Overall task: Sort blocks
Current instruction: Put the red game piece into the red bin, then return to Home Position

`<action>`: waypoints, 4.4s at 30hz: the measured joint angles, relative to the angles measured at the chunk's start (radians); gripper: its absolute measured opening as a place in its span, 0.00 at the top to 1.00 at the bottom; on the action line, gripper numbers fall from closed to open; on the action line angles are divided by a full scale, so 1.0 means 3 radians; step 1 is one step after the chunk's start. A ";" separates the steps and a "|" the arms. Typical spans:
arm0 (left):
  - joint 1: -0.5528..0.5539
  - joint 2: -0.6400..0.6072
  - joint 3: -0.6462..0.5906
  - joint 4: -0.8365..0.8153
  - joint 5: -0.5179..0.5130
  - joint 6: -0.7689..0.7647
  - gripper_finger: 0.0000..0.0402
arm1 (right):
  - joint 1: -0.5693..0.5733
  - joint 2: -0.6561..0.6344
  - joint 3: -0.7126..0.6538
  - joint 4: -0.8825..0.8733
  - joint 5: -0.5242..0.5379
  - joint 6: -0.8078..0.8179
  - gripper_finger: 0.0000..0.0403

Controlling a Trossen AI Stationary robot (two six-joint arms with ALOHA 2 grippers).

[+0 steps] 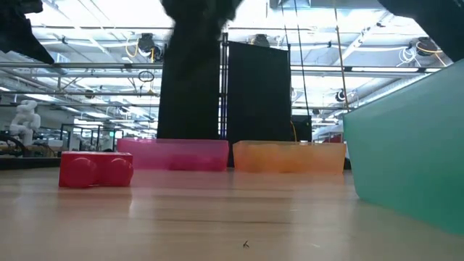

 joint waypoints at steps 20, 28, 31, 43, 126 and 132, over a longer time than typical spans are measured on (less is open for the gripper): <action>0.0000 0.0001 0.0000 0.0000 -0.0006 -0.0028 1.00 | 0.0630 0.0912 -0.0001 0.1177 -0.0075 -0.0713 0.23; 0.0000 0.0001 0.0000 -0.0004 0.0042 -0.0027 1.00 | 0.0619 0.1078 -0.0003 0.1042 -0.0168 -0.0647 0.24; 0.0000 0.0001 0.0000 -0.0006 0.0042 -0.0025 1.00 | 0.0606 0.1123 -0.0002 0.0985 -0.0162 -0.0637 0.29; 0.0000 0.0000 0.0000 -0.0020 0.0043 0.0000 1.00 | 0.0530 0.1128 0.0012 0.0969 -0.0176 -0.0117 0.63; -0.0001 -0.0528 0.0996 0.1658 0.0585 0.1202 1.00 | 0.1301 -0.3465 -0.0550 -0.1481 0.2471 0.0838 0.21; -0.0006 -0.0552 0.1182 0.1459 0.0595 0.1113 1.00 | 0.1706 -0.4478 -0.2296 -0.0500 0.2916 0.1193 0.21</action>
